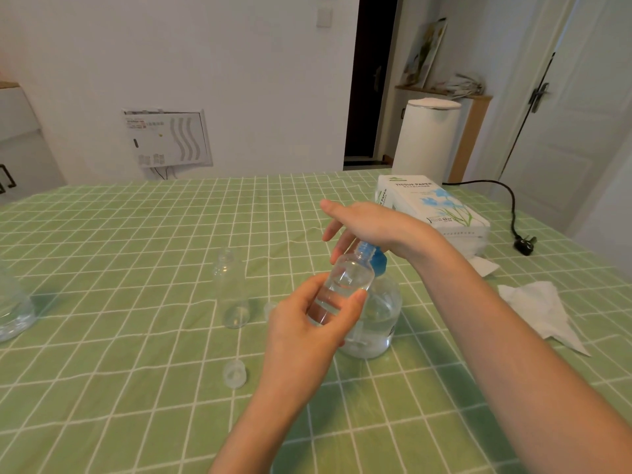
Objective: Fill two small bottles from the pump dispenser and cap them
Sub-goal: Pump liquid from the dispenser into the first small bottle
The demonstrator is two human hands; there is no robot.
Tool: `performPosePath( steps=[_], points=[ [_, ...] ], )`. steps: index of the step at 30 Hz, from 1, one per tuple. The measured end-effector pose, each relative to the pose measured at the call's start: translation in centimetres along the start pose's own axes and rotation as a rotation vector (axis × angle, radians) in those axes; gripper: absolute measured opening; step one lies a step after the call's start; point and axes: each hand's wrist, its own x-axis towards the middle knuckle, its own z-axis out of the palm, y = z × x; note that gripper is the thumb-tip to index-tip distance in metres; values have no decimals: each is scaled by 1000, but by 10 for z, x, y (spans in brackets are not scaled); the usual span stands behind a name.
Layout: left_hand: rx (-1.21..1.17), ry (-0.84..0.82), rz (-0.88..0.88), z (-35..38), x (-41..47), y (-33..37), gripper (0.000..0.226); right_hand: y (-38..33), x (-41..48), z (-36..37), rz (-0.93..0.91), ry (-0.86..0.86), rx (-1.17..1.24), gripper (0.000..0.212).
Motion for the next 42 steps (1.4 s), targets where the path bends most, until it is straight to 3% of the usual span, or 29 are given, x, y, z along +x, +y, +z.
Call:
performPosePath(
  steps=[42],
  points=[
    [12, -4, -1, 0, 0, -2, 18, -1, -2, -5, 25, -66, 6, 64]
  ],
)
